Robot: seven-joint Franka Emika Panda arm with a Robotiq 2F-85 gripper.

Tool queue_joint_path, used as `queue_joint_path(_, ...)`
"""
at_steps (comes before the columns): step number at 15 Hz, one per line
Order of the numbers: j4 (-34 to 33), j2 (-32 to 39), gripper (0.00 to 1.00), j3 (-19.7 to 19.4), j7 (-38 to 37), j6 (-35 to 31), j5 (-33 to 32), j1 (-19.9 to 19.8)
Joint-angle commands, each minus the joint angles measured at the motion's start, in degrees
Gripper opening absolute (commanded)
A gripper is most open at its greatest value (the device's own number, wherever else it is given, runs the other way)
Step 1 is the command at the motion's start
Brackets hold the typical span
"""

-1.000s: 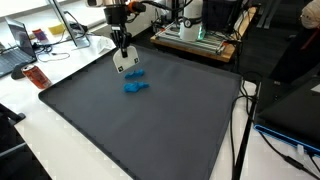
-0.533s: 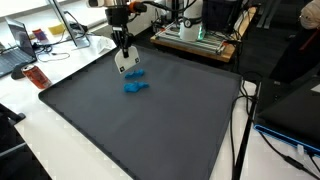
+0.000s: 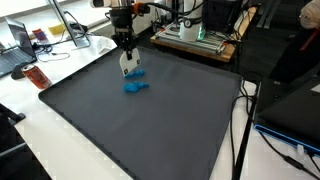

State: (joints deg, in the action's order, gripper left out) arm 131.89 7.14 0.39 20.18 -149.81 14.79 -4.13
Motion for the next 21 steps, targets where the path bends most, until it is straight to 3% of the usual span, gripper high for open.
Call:
queue_joint_path(1,0.8,0.3,0.01,0.6,1.8,-2.5,-3.5,0.7)
queue_joint_path(13,-1.0,8.0,0.01,1.7,1.7,-8.8,-11.5,0.8)
queue_joint_path(21,-3.7,12.7,0.01,2.0,1.2,-8.5,-13.9,0.7)
